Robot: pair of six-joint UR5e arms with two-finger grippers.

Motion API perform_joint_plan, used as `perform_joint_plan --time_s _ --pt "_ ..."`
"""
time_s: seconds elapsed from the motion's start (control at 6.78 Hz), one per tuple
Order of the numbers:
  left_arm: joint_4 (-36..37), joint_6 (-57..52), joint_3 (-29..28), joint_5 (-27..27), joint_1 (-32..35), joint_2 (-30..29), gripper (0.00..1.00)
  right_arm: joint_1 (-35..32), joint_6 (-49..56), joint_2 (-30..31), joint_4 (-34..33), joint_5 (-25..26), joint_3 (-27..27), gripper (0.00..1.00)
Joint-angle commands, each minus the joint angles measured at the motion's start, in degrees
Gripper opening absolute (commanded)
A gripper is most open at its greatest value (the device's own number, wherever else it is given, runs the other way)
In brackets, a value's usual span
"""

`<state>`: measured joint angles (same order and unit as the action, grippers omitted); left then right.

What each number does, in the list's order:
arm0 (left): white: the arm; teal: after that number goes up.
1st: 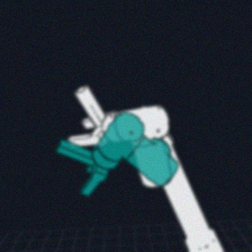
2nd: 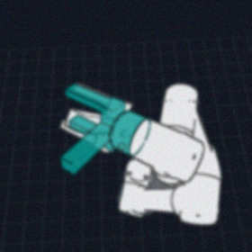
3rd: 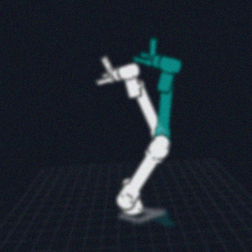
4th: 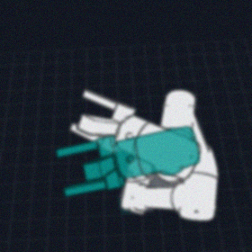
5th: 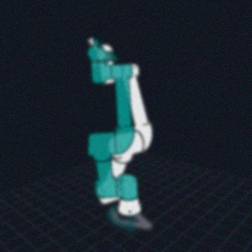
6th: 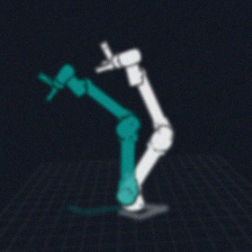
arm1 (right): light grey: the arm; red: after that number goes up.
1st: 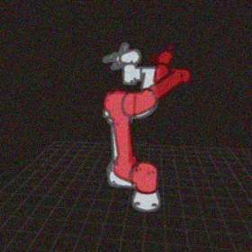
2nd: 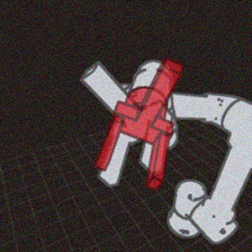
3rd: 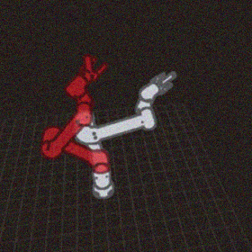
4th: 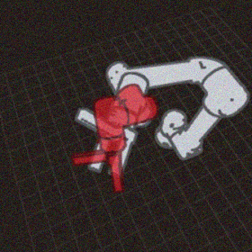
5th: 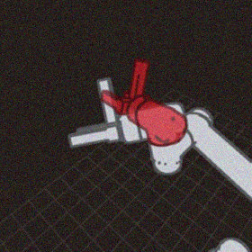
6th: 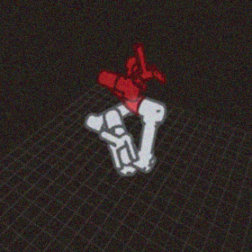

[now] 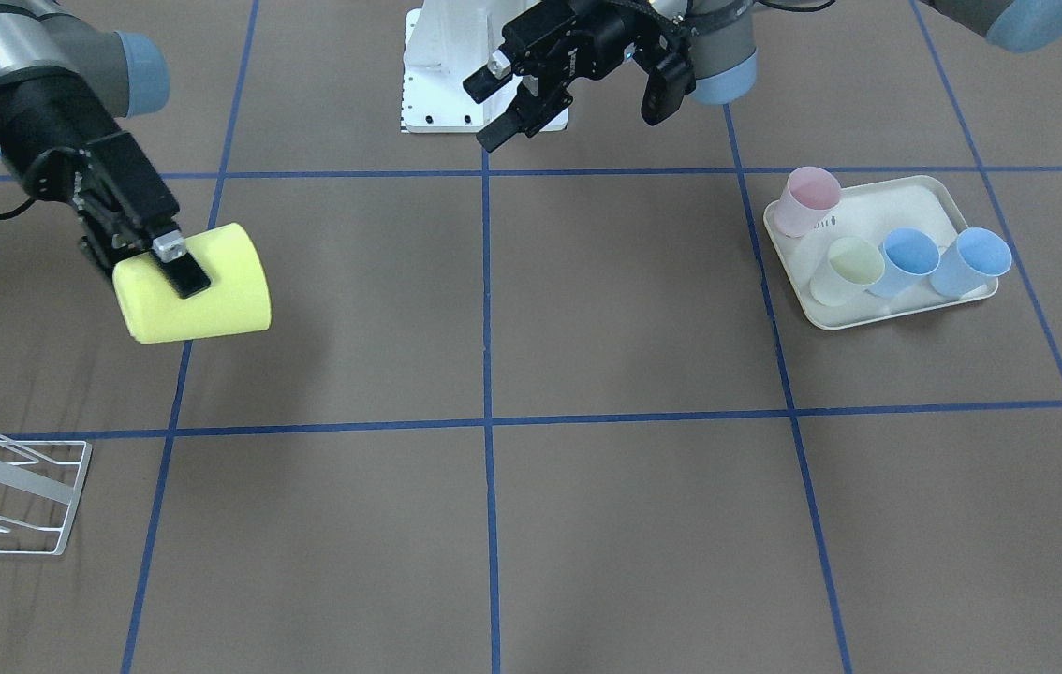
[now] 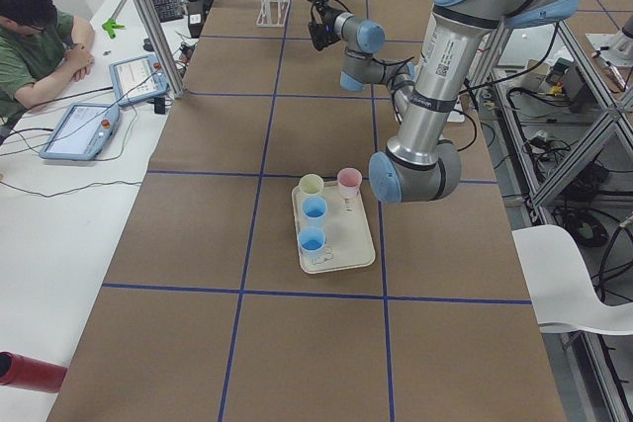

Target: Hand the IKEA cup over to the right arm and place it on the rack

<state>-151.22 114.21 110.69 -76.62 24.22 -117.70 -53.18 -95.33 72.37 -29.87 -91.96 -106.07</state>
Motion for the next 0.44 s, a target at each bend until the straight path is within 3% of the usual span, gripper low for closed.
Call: perform_joint_plan --time_s 0.0,0.15,0.29 --pt "24.82 -11.16 7.77 -4.65 4.40 0.90 1.00 -4.90 14.15 2.86 -9.89 4.03 -1.68 0.00" --pt "34.92 -13.81 8.75 -10.95 9.13 0.90 1.00 -4.48 20.82 2.95 -16.64 12.85 -1.77 0.00" --pt "46.42 -19.93 12.41 -15.53 12.66 0.90 1.00 -4.47 26.19 3.91 -21.76 17.99 -1.77 0.00"
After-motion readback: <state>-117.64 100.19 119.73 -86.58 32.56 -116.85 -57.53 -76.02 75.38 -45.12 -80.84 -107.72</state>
